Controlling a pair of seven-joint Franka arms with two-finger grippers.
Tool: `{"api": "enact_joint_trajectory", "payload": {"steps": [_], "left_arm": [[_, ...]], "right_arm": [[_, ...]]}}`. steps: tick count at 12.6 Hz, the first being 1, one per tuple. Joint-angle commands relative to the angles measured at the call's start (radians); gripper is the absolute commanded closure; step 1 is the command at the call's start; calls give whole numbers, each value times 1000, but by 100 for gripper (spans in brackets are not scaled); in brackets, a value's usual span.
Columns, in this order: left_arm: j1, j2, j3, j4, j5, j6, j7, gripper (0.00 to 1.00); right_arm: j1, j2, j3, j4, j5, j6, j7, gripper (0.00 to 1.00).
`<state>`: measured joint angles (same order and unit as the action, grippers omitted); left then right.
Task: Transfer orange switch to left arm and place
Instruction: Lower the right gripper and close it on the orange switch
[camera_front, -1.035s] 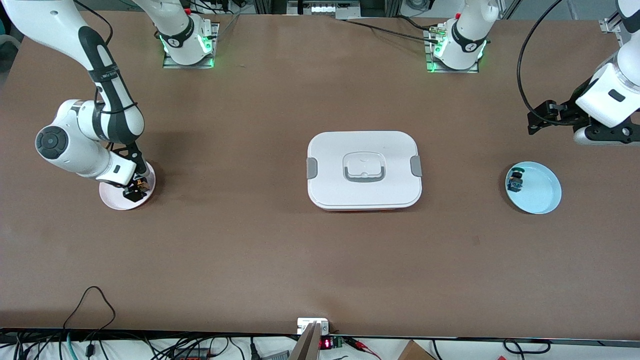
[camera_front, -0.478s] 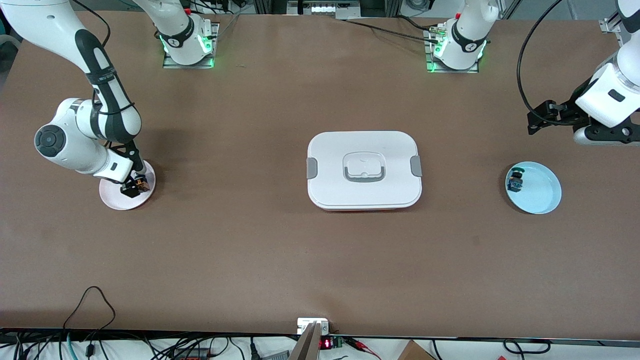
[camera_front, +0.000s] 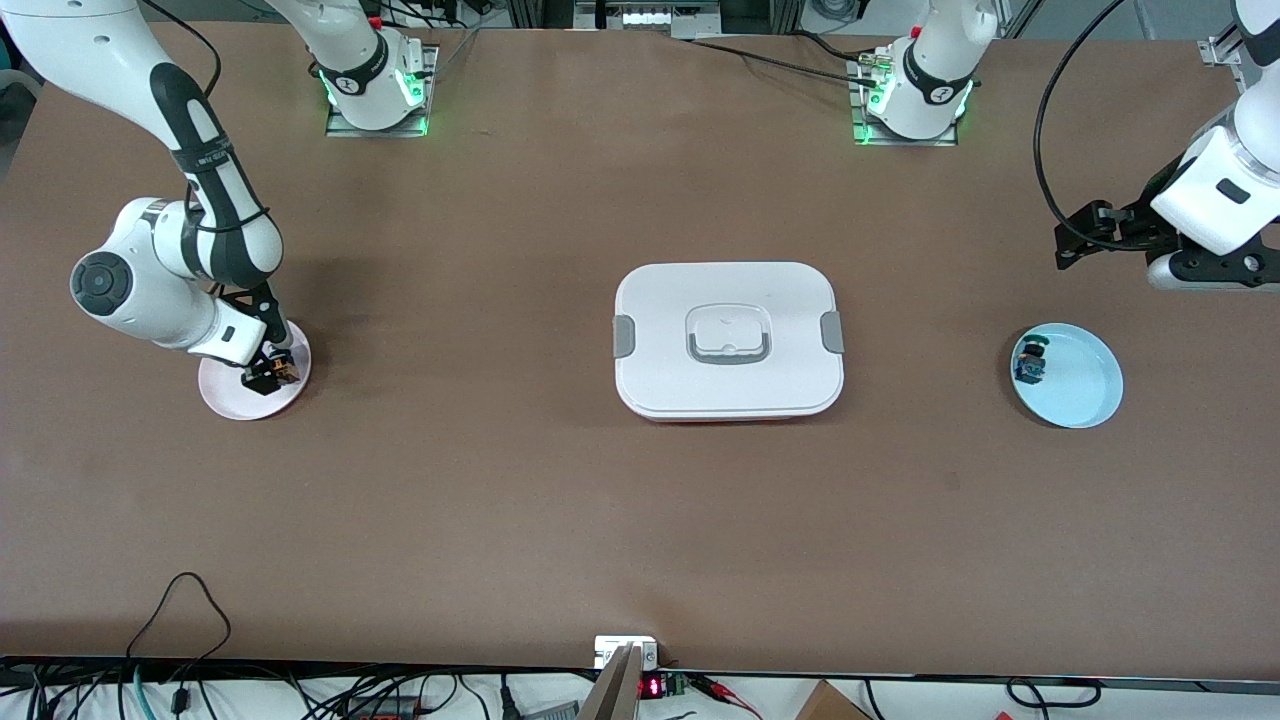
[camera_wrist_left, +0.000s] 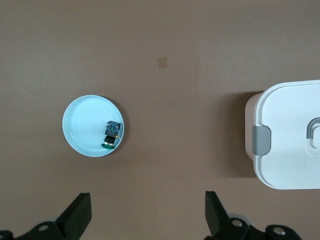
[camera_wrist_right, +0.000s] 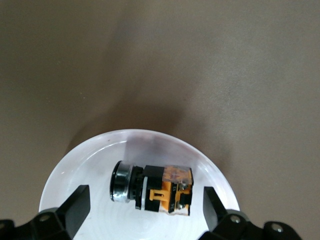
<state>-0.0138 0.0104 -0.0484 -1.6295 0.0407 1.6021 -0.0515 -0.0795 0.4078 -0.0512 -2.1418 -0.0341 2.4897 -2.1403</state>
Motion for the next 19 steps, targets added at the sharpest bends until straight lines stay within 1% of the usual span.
{"api": "enact_joint_trajectory", "payload": {"steps": [1,7,9,11,12,13,14,15,16,17,18,19], "left_arm": [[-3,7,4,17,-21,-17,15,0],[0,7,4,17,-21,-51,16,0],[0,7,4,17,-21,-51,15,0],[0,7,4,17,-21,-51,13,0],[0,7,4,17,-21,-51,15,0],[-3,7,4,17,-21,-51,16,0],[-2,7,4,17,-21,-51,16,0],[-2,7,4,17,-21,-51,16,0],[-2,7,4,17,-21,-51,16,0],[-3,7,4,17,-21,-51,16,0],[-6,7,4,17,-21,-51,16,0],[-6,7,4,17,-21,-51,16,0]], "right_arm": [[-17,2,13,-17,25,47,-46,0],[-23,25,14,-20,26,77,-46,0],[-23,40,13,-20,63,87,-47,0],[-23,40,13,-26,66,94,-46,0],[-23,40,13,-26,65,94,-47,3],[-23,39,13,-26,66,94,-47,15],[-23,37,13,-26,66,95,-49,30],[-25,37,13,-26,66,94,-49,50],[-25,32,13,-26,69,94,-46,74],[-26,26,13,-23,91,89,-47,89],[-26,13,13,-20,98,81,-53,100],[-25,-9,13,-17,99,65,-61,100]]}}
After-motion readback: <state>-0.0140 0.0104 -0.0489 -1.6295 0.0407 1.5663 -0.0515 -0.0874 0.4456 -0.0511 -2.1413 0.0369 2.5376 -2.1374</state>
